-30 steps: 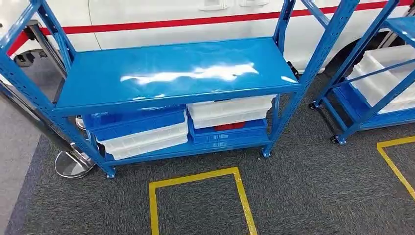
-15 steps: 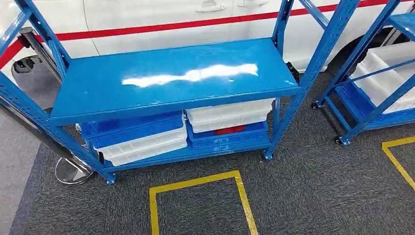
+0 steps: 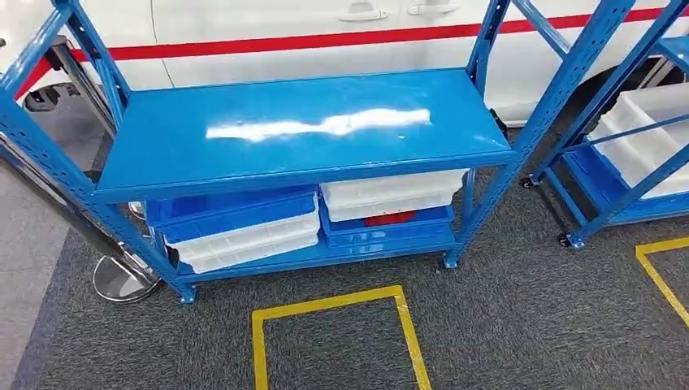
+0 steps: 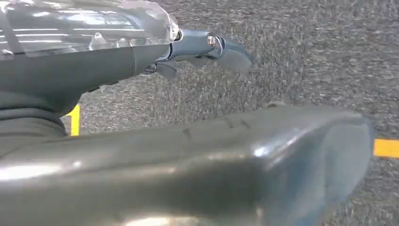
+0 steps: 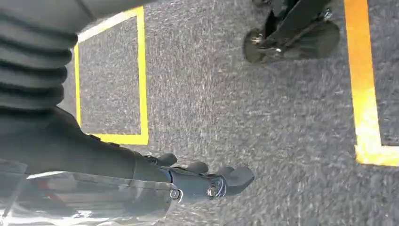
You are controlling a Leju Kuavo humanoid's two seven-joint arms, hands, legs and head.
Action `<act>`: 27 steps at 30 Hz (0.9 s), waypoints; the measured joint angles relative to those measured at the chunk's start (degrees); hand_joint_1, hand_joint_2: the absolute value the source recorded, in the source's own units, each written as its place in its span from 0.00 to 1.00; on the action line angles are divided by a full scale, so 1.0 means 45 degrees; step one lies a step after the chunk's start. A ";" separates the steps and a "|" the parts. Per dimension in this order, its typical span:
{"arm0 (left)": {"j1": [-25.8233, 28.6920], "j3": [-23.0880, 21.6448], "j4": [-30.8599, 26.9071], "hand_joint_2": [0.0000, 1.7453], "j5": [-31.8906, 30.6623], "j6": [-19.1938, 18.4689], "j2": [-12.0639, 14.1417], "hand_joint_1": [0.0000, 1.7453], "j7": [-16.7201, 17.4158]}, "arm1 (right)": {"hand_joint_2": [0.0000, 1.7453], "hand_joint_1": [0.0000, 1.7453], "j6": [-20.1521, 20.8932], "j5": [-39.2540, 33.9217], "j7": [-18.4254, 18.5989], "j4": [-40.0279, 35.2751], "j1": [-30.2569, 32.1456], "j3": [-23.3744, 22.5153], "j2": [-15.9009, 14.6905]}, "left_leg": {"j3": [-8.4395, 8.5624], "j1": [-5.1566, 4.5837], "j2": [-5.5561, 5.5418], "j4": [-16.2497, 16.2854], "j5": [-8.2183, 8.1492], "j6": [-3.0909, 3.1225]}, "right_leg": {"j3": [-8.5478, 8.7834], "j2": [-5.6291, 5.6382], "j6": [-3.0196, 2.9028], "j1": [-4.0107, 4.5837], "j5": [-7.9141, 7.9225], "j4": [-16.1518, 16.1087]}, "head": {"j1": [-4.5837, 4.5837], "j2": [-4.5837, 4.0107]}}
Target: Take the parts from the cabinet and place them on the table.
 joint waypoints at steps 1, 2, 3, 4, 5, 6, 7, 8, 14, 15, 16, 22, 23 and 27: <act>-0.0012 0.0000 0.0000 0.00 0.0024 0.0058 0.0019 0.00 0.0111 | 0.00 0.00 0.0094 -0.0049 -0.0020 0.0000 -0.0018 -0.0020 0.0005 | -0.0046 -0.0121 -0.0018 0.0129 -0.0134 -0.0103 | 0.0064 0.0071 -0.0122 0.0107 -0.0117 -0.0134 | -0.0005 0.0005; -0.0007 0.0000 0.0000 0.00 0.0019 0.0073 0.0029 0.00 0.0175 | 0.00 0.00 0.0152 -0.0063 -0.0025 -0.0005 -0.0042 -0.0029 0.0010 | -0.0031 -0.0127 -0.0011 0.0084 -0.0091 -0.0096 | 0.0047 0.0099 -0.0338 0.0073 -0.0148 -0.0104 | -0.0009 0.0000; -0.0016 0.0000 0.0000 1.00 -0.0015 0.0073 0.0049 0.00 0.0267 | 0.00 0.00 0.0185 -0.0063 -0.0025 -0.0005 -0.0041 -0.0029 0.0019 | -0.0013 -0.0148 -0.0009 0.0070 -0.0103 -0.0110 | 0.0045 0.0100 -0.0302 0.0089 -0.0101 -0.0105 | -0.0009 0.0000; -0.0022 0.0000 0.0000 1.00 -0.0024 0.0068 0.0053 0.00 0.0305 | 0.00 0.00 0.0185 -0.0063 -0.0020 -0.0005 -0.0039 -0.0034 0.0019 | 0.0004 -0.0110 -0.0009 0.0057 -0.0088 -0.0138 | 0.0061 0.0100 -0.0358 0.0136 -0.0122 -0.0105 | -0.0009 0.0005; -0.0023 0.0000 0.0000 1.00 -0.0034 0.0063 0.0053 0.00 0.0349 | 0.00 0.00 0.0195 -0.0068 0.0000 0.0000 -0.0041 -0.0039 0.0015 | 0.0012 -0.0089 -0.0013 0.0045 -0.0087 -0.0170 | 0.0064 0.0099 -0.0377 0.0158 -0.0131 -0.0105 | -0.0009 0.0005; -0.0017 0.0000 0.0000 1.00 -0.0049 0.0053 0.0053 0.00 0.0369 | 0.00 0.00 0.0224 -0.0082 0.0004 -0.0005 -0.0043 -0.0048 0.0015 | 0.0026 -0.0077 -0.0015 0.0014 -0.0076 -0.0189 | 0.0066 0.0099 -0.0399 0.0172 -0.0130 -0.0103 | -0.0009 0.0000; -0.0013 0.0000 0.0000 1.00 -0.0054 0.0038 0.0049 0.00 0.0383 | 0.00 0.00 0.0229 -0.0097 0.0014 -0.0005 -0.0048 -0.0053 0.0015 | 0.0031 -0.0065 -0.0016 -0.0006 -0.0063 -0.0235 | 0.0062 0.0099 -0.0428 0.0197 -0.0122 -0.0103 | -0.0009 0.0000; -0.0018 0.0000 0.0000 1.00 -0.0063 0.0039 0.0049 0.00 0.0403 | 0.00 0.00 0.0234 -0.0097 0.0038 0.0000 -0.0048 -0.0068 0.0015 | 0.0031 -0.0059 -0.0016 -0.0017 -0.0058 -0.0249 | 0.0057 0.0100 -0.0444 0.0228 -0.0118 -0.0102 | -0.0009 0.0000; -0.0020 0.0000 0.0000 1.00 -0.0029 0.0048 0.0049 0.00 0.0592 | 1.00 0.00 0.0433 -0.0097 0.0267 0.0000 -0.0035 -0.0092 0.0015 | 0.0071 -0.0047 -0.0016 -0.0057 -0.0046 -0.0291 | 0.0059 0.0103 -0.0477 0.0246 -0.0135 -0.0095 | -0.0009 0.0000; 0.0009 0.0024 -0.0005 1.00 -0.0120 0.0077 0.0049 0.00 0.0669 | 1.00 0.00 0.0534 -0.0107 0.0300 -0.0014 -0.0005 -0.0116 0.0010 | 0.0071 -0.0047 -0.0016 -0.0058 -0.0046 -0.0293 | 0.0061 0.0102 -0.0477 0.0246 -0.0135 -0.0095 | -0.0009 0.0000; 0.0076 0.0140 -0.0058 1.00 -0.0351 0.0048 0.0049 0.00 0.0826 | 1.00 0.00 0.0681 -0.0107 0.0359 -0.0073 0.0071 -0.0156 -0.0015 | 0.0072 -0.0047 -0.0016 -0.0059 -0.0050 -0.0298 | 0.0064 0.0103 -0.0478 0.0245 -0.0136 -0.0095 | -0.0009 0.0005; 0.0509 0.1004 -0.0505 1.00 -0.2218 -0.0767 0.0078 0.00 0.1825 | 1.00 0.00 0.1491 -0.0077 0.0640 -0.0538 0.0508 -0.0369 -0.0146 | 0.0069 -0.0049 -0.0015 -0.0059 -0.0061 -0.0312 | 0.0066 0.0102 -0.0477 0.0238 -0.0137 -0.0101 | -0.0009 0.0000; 0.0603 0.1166 -0.0598 1.00 -0.2518 -0.0904 0.0087 0.00 0.1992 | 1.00 0.00 0.1619 -0.0063 0.0675 -0.0632 0.0603 -0.0403 -0.0175 | 0.0070 -0.0050 -0.0015 -0.0059 -0.0062 -0.0313 | 0.0067 0.0103 -0.0476 0.0238 -0.0137 -0.0104 | -0.0009 0.0000; 0.0888 0.1885 -0.1006 0.00 -0.3785 -0.1502 0.0151 0.00 0.2647 | 1.00 0.00 0.2138 -0.0024 0.0850 -0.1020 0.0910 -0.0486 -0.0277 | 0.0057 -0.0053 -0.0015 -0.0059 -0.0068 -0.0316 | 0.0064 0.0103 -0.0476 0.0237 -0.0137 -0.0107 | -0.0009 0.0000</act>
